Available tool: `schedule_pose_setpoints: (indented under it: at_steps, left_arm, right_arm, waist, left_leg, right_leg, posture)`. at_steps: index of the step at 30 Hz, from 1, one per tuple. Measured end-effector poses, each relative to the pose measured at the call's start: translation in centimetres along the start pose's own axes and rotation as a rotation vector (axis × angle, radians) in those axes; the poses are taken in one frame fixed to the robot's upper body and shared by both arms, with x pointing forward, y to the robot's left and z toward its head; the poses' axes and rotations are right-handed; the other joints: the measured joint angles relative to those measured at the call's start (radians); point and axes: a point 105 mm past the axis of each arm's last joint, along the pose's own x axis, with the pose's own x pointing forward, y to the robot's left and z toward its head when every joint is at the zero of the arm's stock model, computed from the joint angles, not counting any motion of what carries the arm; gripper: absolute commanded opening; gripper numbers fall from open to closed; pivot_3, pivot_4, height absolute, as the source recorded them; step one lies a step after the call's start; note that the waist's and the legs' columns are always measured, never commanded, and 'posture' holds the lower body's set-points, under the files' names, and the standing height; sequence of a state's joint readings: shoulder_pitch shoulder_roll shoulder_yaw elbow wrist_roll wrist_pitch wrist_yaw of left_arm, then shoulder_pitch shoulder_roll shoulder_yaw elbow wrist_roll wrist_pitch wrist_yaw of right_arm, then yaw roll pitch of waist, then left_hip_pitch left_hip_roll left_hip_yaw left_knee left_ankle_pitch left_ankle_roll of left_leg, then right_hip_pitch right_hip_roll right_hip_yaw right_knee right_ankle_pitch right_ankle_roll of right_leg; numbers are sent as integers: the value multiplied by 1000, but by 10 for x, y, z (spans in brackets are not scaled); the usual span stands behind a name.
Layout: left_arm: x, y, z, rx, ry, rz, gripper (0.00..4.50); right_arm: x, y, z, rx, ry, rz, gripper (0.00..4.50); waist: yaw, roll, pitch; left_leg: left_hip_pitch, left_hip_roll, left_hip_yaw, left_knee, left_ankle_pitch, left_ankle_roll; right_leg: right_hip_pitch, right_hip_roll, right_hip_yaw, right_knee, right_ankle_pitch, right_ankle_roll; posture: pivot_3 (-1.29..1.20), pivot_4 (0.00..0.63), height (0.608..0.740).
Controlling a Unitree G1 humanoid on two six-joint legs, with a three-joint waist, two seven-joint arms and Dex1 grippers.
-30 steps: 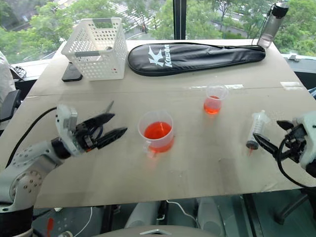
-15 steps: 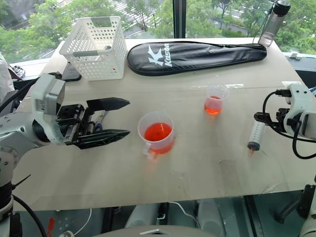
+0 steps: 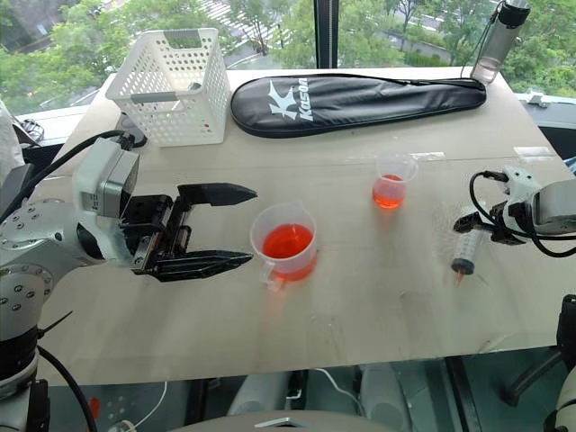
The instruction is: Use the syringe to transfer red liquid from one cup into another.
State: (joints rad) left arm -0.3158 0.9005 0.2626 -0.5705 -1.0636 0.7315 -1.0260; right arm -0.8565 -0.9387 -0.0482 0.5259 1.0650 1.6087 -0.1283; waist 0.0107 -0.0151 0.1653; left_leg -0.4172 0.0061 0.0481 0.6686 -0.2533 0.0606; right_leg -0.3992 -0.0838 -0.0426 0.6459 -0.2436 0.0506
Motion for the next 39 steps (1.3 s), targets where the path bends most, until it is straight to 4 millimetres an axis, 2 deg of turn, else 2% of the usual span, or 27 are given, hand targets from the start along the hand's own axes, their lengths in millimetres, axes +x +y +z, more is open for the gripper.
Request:
schedule_pose_setpoints:
  at_steps: [13, 16, 17, 18, 20, 21, 29, 34, 35, 37, 39]
  left_arm:
    - [7, -6, -2, -8, -27, 2, 4500]
    - [9, -7, -2, -7, -32, 2, 4500]
    - [9, -7, -2, -9, -32, 5, 4500]
    - [9, -7, -2, -10, -32, 6, 4500]
    - [9, -7, -3, -20, -33, 9, 4500]
    - [8, -7, -4, -22, -33, 10, 4500]
    - [10, -8, -3, -23, -35, 18, 4500]
    - [12, -1, -3, -31, -60, 50, 4500]
    - [12, 2, -2, -31, -70, 68, 4500]
    - [11, 8, -1, -29, -79, 102, 4500]
    - [10, 20, 2, -15, -112, 162, 4500]
  right_arm:
    - [-2, 6, 15, 34, 45, -21, 4400]
    - [5, 7, 11, 33, 71, -31, 3681]
    - [8, 7, 9, 34, 84, -33, 2978]
    - [9, 7, 8, 34, 87, -32, 2693]
    - [10, 8, 7, 29, 95, -23, 1705]
    - [10, 8, 7, 28, 95, -22, 1544]
    - [10, 5, 3, -9, 81, -11, 1517]
    - [3, 6, -15, -112, 39, 63, 1513]
    - [-4, 6, -24, -142, 31, 100, 1512]
    - [-13, 8, -31, -177, 18, 130, 1512]
    - [-41, 16, -40, -282, -49, 180, 1510]
  waist:
    - [-2, 0, 0]
    - [-1, 0, 0]
    - [0, 0, 0]
    - [0, 0, 0]
    - [-1, 0, 0]
    - [-1, 0, 0]
    - [2, -1, -1]
    - [9, -1, -1]
    - [8, -1, 0]
    - [4, 0, 0]
    - [5, 4, 2]
  left_leg:
    - [0, 0, 1, 0, -1, 1]
    - [0, 0, 1, 0, 0, 0]
    - [0, 0, 1, 0, 0, 0]
    - [0, 0, 1, 0, 0, 0]
    - [0, 0, 1, 0, 0, 0]
    - [0, 0, 1, 0, -1, 1]
    - [0, 0, 0, 0, -1, 1]
    - [-1, 0, -1, 0, 0, 0]
    - [-2, 0, -1, 0, 0, 1]
    - [-2, 0, -1, 0, -1, 1]
    - [-2, 0, -1, 0, -1, 1]
  right_leg:
    - [-1, 1, 0, 0, 0, 0]
    - [-1, 1, 0, 0, 0, 0]
    - [-1, 1, 0, 0, 0, 0]
    - [-1, 1, 0, 0, 0, 0]
    - [-1, 1, 0, 0, 0, 1]
    - [-1, 1, 0, 0, 0, 0]
    - [-1, 1, -1, 0, 0, 1]
    - [0, 0, -2, -1, 1, 1]
    - [0, 0, -2, -1, 1, 2]
    - [-1, 0, -2, -1, 2, 3]
    - [-1, 0, -2, -1, 2, 4]
  posture:
    - [0, 150, 724]
    - [0, 150, 724]
    - [0, 150, 724]
    - [0, 150, 724]
    - [0, 150, 724]
    - [0, 150, 724]
    - [0, 150, 724]
    - [0, 150, 724]
    - [0, 150, 724]
    - [0, 150, 724]
    - [0, 150, 724]
